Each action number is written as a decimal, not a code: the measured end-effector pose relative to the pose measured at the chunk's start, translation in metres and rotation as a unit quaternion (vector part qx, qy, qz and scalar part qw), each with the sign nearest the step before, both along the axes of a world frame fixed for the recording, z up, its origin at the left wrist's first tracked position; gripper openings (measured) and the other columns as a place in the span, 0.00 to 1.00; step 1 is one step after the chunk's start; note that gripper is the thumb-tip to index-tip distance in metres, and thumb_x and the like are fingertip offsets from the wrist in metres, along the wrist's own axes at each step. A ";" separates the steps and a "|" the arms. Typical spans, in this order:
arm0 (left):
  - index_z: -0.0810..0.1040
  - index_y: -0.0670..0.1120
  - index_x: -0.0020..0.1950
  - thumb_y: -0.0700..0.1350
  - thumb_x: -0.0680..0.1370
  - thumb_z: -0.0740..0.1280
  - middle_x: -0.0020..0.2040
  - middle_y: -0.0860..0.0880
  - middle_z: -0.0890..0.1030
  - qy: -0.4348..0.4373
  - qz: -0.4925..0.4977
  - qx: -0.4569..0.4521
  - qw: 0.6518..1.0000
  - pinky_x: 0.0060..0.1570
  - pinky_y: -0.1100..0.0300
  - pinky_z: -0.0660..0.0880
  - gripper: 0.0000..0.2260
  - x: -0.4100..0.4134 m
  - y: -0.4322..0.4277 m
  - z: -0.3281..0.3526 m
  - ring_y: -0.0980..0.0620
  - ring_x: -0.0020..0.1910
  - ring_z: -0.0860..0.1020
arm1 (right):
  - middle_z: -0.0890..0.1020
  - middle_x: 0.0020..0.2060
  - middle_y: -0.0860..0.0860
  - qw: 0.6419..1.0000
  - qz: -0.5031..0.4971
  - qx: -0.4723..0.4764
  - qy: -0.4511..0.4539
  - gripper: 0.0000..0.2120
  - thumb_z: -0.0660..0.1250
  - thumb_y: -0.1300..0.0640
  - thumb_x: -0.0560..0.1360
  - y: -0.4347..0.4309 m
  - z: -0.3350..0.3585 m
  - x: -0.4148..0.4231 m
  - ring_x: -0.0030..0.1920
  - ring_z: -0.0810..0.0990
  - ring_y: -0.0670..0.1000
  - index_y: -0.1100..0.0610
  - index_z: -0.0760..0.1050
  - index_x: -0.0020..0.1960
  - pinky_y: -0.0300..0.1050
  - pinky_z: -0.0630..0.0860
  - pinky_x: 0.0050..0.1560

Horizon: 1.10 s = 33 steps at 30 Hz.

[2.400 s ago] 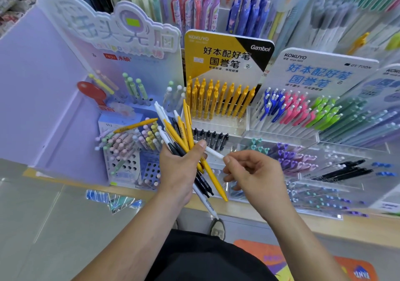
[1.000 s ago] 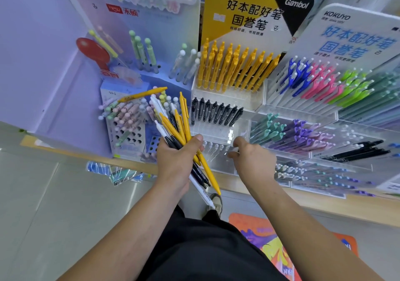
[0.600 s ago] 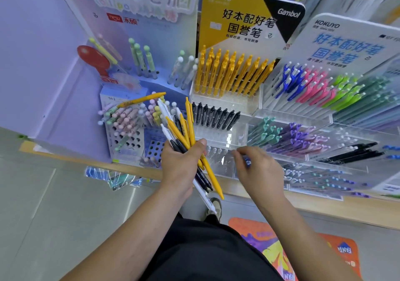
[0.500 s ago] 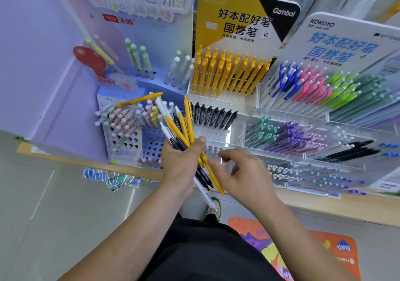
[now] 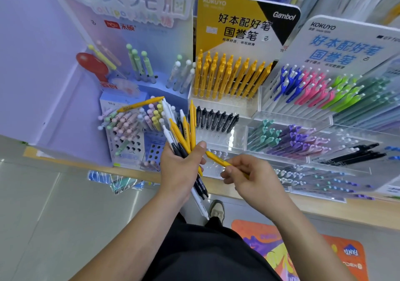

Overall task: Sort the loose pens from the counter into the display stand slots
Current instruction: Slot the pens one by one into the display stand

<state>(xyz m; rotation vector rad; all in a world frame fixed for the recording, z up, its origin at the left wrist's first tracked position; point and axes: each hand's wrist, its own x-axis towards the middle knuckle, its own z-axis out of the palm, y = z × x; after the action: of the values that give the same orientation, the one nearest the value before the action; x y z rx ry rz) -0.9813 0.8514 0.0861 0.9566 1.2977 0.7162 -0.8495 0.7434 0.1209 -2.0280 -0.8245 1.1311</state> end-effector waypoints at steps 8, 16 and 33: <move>0.78 0.34 0.59 0.44 0.78 0.77 0.34 0.42 0.79 -0.073 0.008 0.019 0.997 0.38 0.51 0.79 0.18 0.012 0.032 0.031 0.46 0.32 0.78 | 0.87 0.46 0.50 0.988 -0.077 0.130 0.046 0.09 0.60 0.62 0.85 0.025 0.039 0.035 0.48 0.84 0.50 0.54 0.78 0.59 0.48 0.79 0.52; 0.77 0.44 0.51 0.43 0.76 0.78 0.34 0.43 0.80 -0.080 0.000 0.050 0.996 0.37 0.51 0.78 0.11 0.028 0.047 0.053 0.46 0.33 0.78 | 0.81 0.42 0.51 0.952 -0.158 0.260 -0.023 0.05 0.72 0.57 0.79 0.088 0.058 0.043 0.41 0.78 0.48 0.54 0.82 0.54 0.45 0.80 0.46; 0.78 0.46 0.54 0.44 0.76 0.78 0.35 0.44 0.81 -0.074 -0.014 0.087 0.993 0.37 0.53 0.79 0.12 0.031 0.063 0.057 0.48 0.31 0.79 | 0.79 0.42 0.44 0.918 -0.039 0.268 -0.289 0.26 0.67 0.65 0.79 0.124 0.032 0.060 0.45 0.81 0.49 0.44 0.69 0.71 0.55 0.82 0.50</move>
<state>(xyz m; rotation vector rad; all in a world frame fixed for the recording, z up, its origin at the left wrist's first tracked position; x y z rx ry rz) -0.9507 0.9139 0.1429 1.0392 1.1033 0.8742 -0.7897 0.8675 0.1530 -1.8903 -1.1724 0.1888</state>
